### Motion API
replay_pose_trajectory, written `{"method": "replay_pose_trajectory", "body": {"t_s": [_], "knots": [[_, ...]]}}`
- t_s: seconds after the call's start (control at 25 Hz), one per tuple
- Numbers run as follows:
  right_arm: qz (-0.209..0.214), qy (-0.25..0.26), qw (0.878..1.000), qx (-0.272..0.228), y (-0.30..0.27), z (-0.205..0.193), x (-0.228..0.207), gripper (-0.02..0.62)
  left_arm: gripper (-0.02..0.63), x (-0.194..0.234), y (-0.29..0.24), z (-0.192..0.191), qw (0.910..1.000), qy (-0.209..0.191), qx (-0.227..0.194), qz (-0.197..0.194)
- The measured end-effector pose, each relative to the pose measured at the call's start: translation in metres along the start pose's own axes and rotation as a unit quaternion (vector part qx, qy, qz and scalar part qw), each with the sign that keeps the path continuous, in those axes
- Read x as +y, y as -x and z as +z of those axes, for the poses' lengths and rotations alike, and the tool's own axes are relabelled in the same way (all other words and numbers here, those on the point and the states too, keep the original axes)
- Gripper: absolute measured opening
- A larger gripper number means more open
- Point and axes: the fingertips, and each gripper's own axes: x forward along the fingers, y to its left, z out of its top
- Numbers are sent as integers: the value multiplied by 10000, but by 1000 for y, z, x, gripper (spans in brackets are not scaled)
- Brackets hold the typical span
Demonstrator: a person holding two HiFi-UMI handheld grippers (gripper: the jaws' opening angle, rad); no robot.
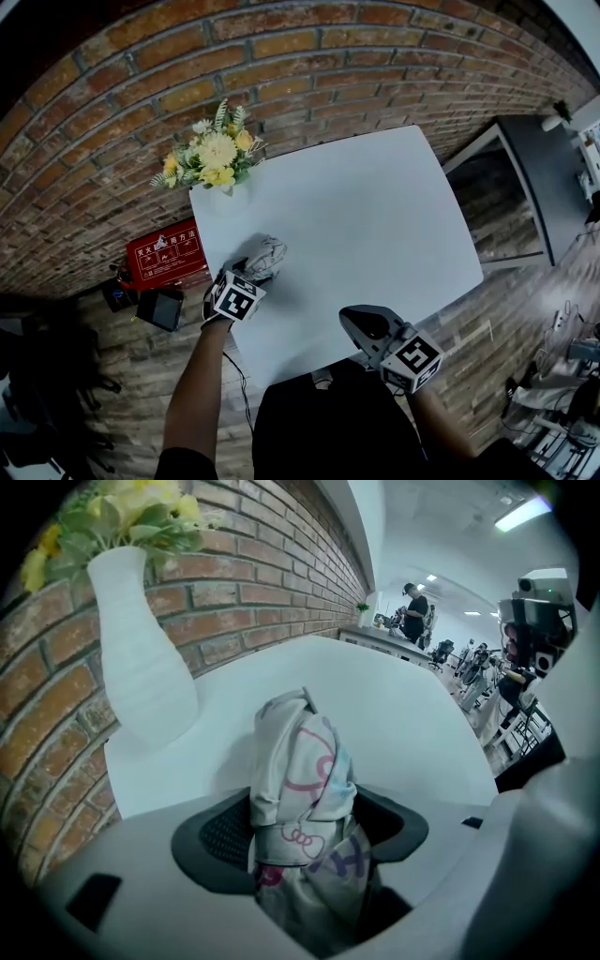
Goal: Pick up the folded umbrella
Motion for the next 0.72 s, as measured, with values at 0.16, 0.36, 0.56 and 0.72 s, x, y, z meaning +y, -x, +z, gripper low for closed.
{"method": "replay_pose_trajectory", "body": {"t_s": [0.16, 0.36, 0.56, 0.72], "knots": [[32, 8, 9999, 106, 1, -5, -1, 21, 304, -1, 3, 1, 10000, 37, -25, 69], [115, 68, 9999, 89, 0, -7, -2, 21, 298, -4, 8, 2, 9996, 95, -201, 154], [217, 129, 9997, -9, 1, -2, -3, 21, 296, -10, 19, 5, 9990, 202, -295, 276], [266, 172, 9995, -55, 3, 0, -5, 21, 296, -20, 31, 11, 9980, 308, -426, 364]]}}
